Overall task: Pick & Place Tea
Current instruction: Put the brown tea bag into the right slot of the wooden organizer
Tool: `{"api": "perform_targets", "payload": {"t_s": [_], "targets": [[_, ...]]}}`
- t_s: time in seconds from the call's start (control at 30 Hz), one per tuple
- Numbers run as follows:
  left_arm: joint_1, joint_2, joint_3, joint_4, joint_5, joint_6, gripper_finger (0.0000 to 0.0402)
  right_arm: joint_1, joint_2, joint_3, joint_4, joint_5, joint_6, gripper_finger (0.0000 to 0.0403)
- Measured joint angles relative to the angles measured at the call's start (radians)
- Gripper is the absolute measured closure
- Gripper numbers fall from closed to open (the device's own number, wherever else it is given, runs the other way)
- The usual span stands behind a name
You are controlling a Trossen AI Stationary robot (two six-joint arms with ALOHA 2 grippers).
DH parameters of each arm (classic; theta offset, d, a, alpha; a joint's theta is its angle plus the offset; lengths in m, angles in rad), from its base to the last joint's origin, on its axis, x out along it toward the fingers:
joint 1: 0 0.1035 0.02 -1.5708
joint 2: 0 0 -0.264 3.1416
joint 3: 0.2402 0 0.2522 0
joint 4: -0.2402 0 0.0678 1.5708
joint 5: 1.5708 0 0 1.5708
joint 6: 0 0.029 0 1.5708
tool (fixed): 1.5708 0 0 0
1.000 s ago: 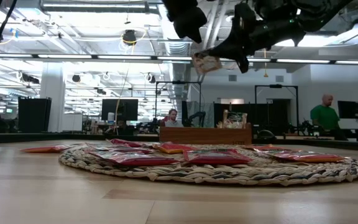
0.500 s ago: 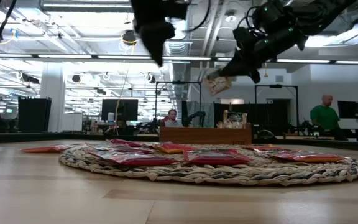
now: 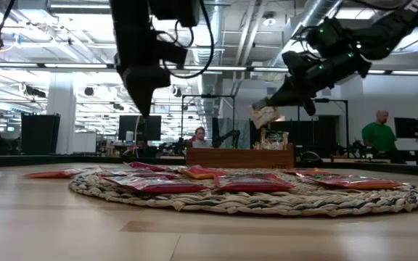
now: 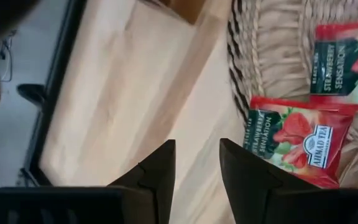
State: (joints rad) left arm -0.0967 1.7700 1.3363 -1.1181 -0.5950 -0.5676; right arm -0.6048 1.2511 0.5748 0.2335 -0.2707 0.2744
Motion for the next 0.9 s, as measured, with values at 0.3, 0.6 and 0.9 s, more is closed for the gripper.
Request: {"api": "perform_targets", "payload": {"t_s": [0.3,0.6,0.9], "targets": [[-0.041,-0.108,-0.117,0.135,0.041,-0.028,0.0284,0.036,-0.079,-0.13,0.127,0.126,0.016,0.0403],[-0.046,-0.362,-0.293,0.35,0.033,-0.041,0.0285,0.068,-0.091,-0.215,0.239,0.211,0.014,0.0403],[-0.048,-0.568,-0.457,0.533,0.088,-0.087,0.0285,0.077,-0.028,-0.251,0.344,0.268,0.005,0.0403]]}}
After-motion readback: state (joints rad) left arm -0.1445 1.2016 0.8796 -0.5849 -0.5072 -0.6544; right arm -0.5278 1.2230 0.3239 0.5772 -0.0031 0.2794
